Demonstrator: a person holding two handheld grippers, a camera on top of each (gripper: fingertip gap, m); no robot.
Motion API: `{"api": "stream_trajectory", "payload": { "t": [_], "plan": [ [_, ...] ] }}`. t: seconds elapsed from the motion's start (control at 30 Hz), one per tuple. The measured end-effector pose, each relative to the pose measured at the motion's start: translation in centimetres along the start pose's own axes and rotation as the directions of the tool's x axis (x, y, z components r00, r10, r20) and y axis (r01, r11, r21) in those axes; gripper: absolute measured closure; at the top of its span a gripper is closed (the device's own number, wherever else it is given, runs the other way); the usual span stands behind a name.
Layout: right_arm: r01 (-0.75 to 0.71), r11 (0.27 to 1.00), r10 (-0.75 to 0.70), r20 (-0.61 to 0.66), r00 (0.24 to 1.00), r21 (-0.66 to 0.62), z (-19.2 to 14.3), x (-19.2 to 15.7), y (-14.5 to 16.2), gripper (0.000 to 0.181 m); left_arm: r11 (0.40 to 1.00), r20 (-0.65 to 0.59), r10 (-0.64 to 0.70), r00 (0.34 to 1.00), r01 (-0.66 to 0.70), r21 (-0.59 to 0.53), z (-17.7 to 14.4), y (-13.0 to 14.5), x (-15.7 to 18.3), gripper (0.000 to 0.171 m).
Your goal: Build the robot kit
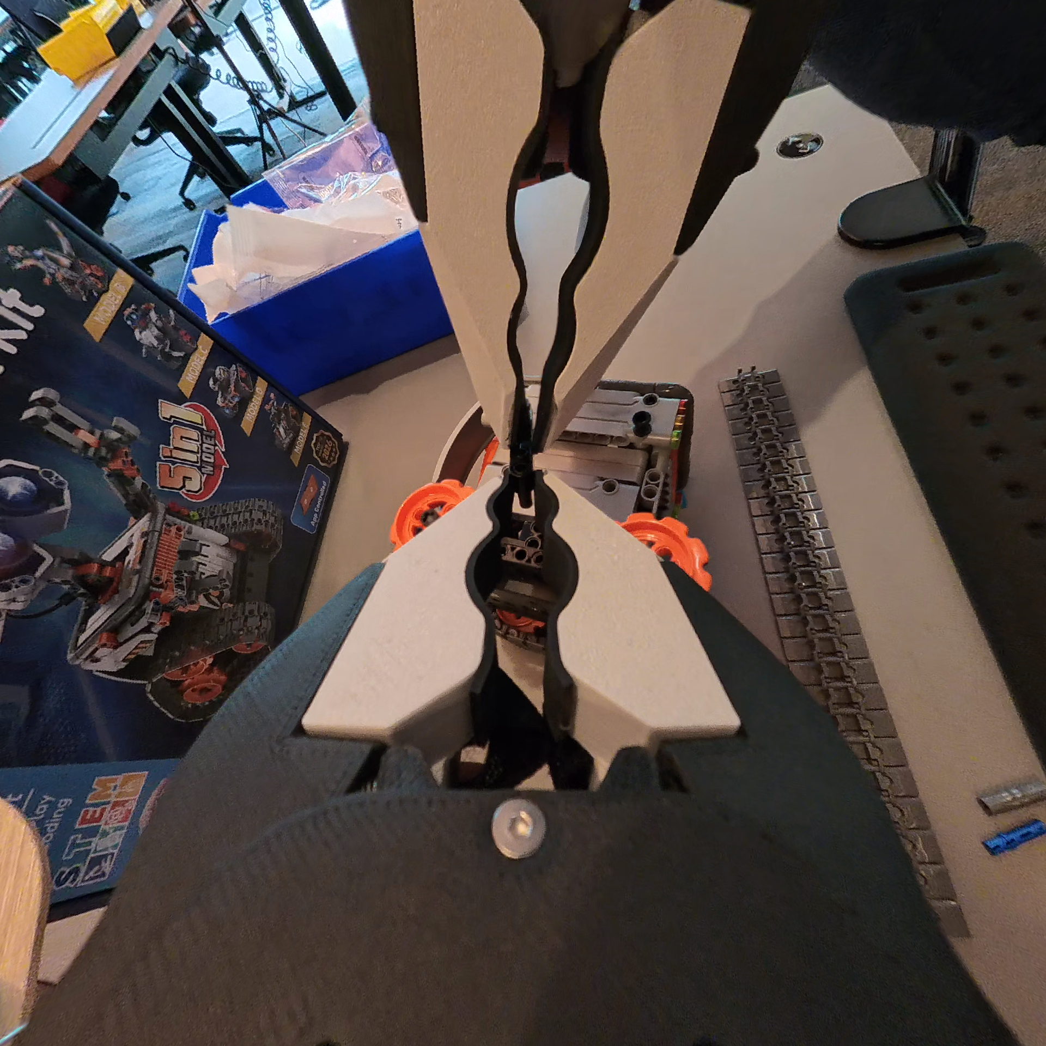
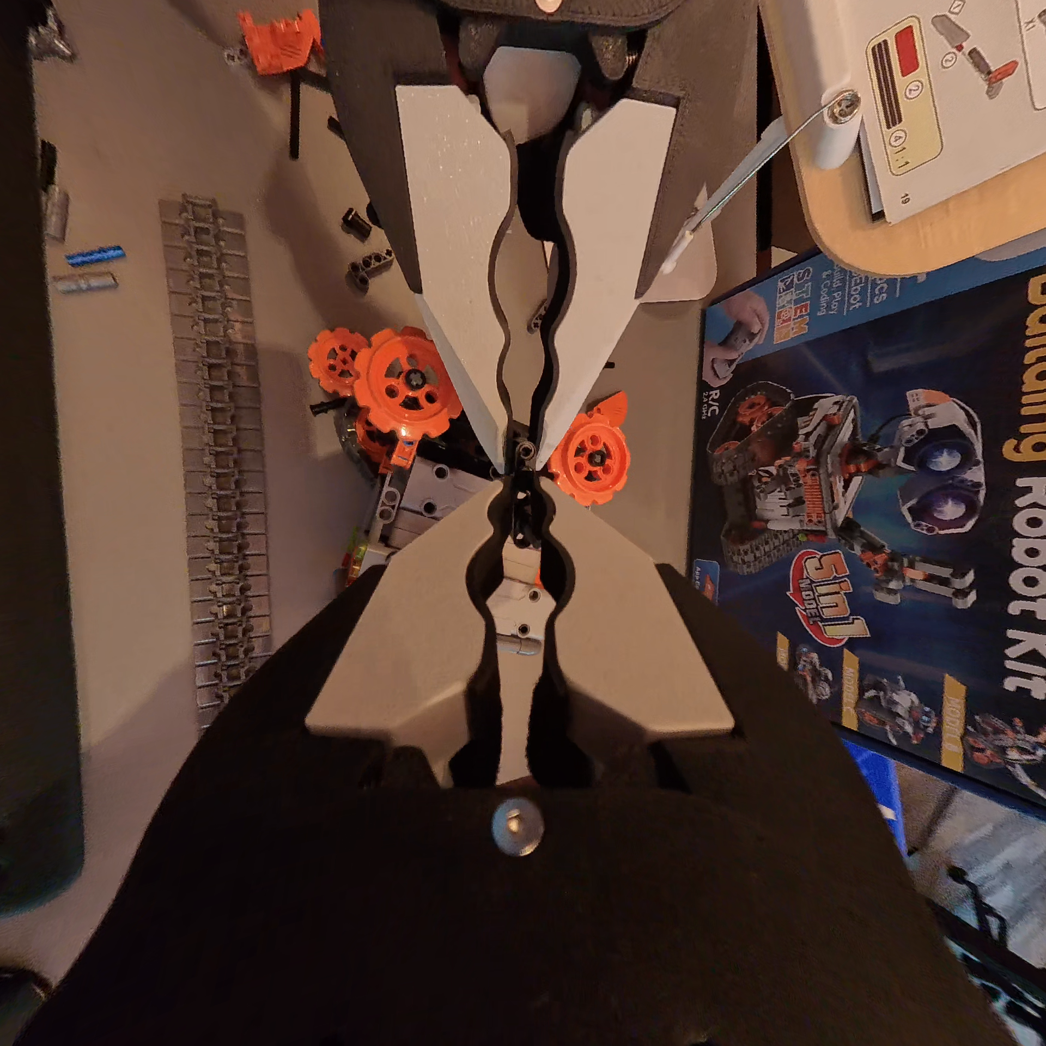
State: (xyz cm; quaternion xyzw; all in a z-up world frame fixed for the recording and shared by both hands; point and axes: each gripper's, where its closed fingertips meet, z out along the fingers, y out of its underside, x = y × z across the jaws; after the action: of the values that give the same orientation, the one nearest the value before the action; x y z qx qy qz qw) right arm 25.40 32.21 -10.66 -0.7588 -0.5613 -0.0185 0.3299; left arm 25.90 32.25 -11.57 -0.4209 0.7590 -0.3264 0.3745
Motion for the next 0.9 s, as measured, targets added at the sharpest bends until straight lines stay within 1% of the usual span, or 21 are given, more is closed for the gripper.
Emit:
{"api": "stream_trajectory", "payload": {
  "t": [0.07, 0.1, 0.17, 0.2, 0.27, 0.3, 0.37, 0.43, 0.5, 0.53, 0.57, 0.63, 0.7, 0.83, 0.9],
  "plan": [
    [-0.024, 1.0, 0.023, 0.023, 0.999, 0.004, 0.2, -0.1, 0.1, 0.179, 1.0, -0.006, -0.012, 1.0, 0.012, 0.006, 0.1, 0.2, 0.1, 0.166],
    [-0.042, 0.999, 0.042, 0.031, 0.999, 0.004, 0.3, -0.1, 0.1, 0.179, 1.0, 0.011, -0.021, 1.0, 0.021, 0.01, 0.1, 0.3, -0.1, 0.165],
    [-0.081, 0.997, 0.08, 0.06, 0.995, 0.008, 0.4, -0.1, 0.1, 0.181, 0.999, 0.034, -0.04, 0.999, 0.04, 0.009, -0.3, 0.7, -0.4, 0.155],
    [-0.088, 0.996, 0.088, 0.073, 0.993, 0.005, 0.4, -0.1, 0.1, 0.181, 0.999, 0.034, -0.043, 0.998, 0.043, 0.017, -0.7, 0.8, -0.5, 0.156],
    [-0.095, 0.995, 0.097, 0.089, 0.991, -0.025, 0.7, -0.2, 0.4, 0.181, 0.996, 0.025, -0.066, 0.997, 0.065, 0.053, -1.4, 0.5, -0.5, 0.168],
    [-0.091, 0.995, 0.094, 0.096, 0.991, -0.04, 1.0, -0.3, 0.6, 0.181, 0.996, 0.023, -0.072, 0.997, 0.071, 0.05, -1.3, 0.7, -0.4, 0.17],
    [-0.106, 0.993, 0.11, 0.095, 0.989, -0.048, 1.2, -0.2, 0.8, 0.181, 0.999, 0.045, -0.039, 0.998, 0.039, 0.001, -0.8, 1.6, -0.4, 0.17],
    [-0.109, 0.993, 0.112, 0.093, 0.989, -0.035, 1.0, -0.2, 1.1, 0.181, 0.999, 0.025, -0.034, 0.999, 0.034, -0.001, -0.5, 1.5, -0.1, 0.169],
    [-0.114, 0.993, 0.117, 0.13, 0.985, -0.032, 0.7, -0.9, 1.4, 0.17, 1.0, 0.029, -0.009, 1.0, 0.009, -0.011, -0.4, 1.2, -0.1, 0.165],
    [-0.107, 0.993, 0.112, 0.141, 0.984, -0.039, 0.8, -1.2, 1.6, 0.162, 1.0, 0.033, 0.0, 0.999, 0.0, -0.015, -0.4, 1.0, -0.2, 0.165],
    [-0.094, 0.994, 0.101, 0.142, 0.985, -0.058, 1.2, -1.4, 2.0, 0.157, 1.0, 0.024, 0.0, 1.0, 0.0, -0.008, -0.4, 0.7, -0.1, 0.165],
    [-0.071, 0.991, 0.085, 0.132, 0.988, -0.109, 2.1, -1.6, 2.8, 0.159, 1.0, 0.023, 0.001, 1.0, -0.001, -0.008, -0.5, 0.5, -0.2, 0.165],
    [-0.083, 0.99, 0.097, 0.126, 0.987, -0.112, 2.8, -1.4, 3.0, 0.172, 1.0, 0.027, 0.001, 1.0, 0.0, -0.014, -0.5, 0.7, -0.2, 0.165],
    [-0.12, 0.988, 0.133, 0.146, 0.98, -0.094, 3.2, -1.2, 3.1, 0.176, 1.0, 0.028, -0.006, 1.0, 0.007, -0.025, -0.3, 0.9, -0.1, 0.164],
    [-0.114, 0.991, 0.123, 0.126, 0.984, -0.077, 3.2, -1.0, 3.0, 0.176, 0.999, 0.036, -0.014, 0.999, 0.015, -0.03, -0.2, 1.0, -0.2, 0.161]
  ]
}}
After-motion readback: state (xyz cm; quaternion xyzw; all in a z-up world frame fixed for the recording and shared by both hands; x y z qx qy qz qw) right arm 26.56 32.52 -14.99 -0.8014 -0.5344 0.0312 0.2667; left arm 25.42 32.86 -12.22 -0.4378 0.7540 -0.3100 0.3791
